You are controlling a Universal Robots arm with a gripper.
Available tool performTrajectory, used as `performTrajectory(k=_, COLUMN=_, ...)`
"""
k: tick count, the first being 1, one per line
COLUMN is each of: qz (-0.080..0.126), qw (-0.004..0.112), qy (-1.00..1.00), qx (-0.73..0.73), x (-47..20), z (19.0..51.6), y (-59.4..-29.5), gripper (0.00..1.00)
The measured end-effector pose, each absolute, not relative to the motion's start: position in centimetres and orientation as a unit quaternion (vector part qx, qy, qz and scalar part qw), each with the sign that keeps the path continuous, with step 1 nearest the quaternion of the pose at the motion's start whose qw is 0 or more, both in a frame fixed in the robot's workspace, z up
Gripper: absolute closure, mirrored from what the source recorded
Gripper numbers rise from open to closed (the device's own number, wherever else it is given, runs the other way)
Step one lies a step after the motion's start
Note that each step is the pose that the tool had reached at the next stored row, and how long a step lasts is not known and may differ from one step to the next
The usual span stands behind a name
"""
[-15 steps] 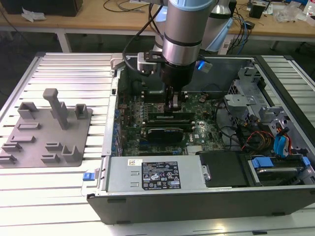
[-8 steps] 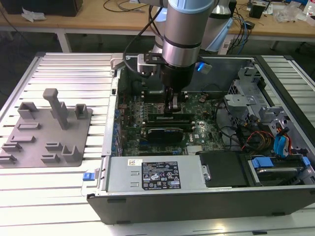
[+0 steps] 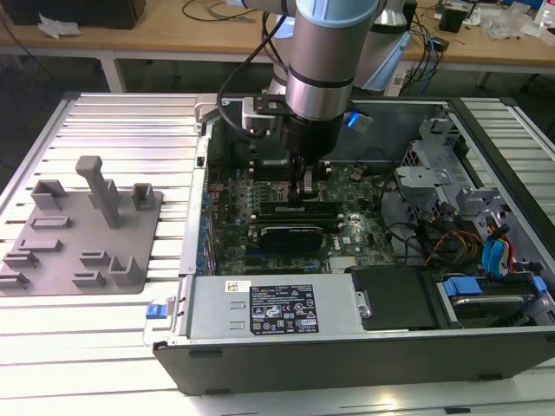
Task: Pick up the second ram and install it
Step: 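Insert the second ram into the second slot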
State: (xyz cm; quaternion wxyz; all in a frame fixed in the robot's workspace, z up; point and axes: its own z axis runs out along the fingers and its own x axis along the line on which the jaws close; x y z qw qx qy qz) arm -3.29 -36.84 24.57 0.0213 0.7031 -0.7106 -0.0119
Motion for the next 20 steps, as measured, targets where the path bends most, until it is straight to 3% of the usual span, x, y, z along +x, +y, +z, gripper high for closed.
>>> performTrajectory(k=20, qz=-0.012, qw=0.021, qy=-0.712, qx=0.702, x=-3.56, z=23.78, y=-36.87, gripper=0.91)
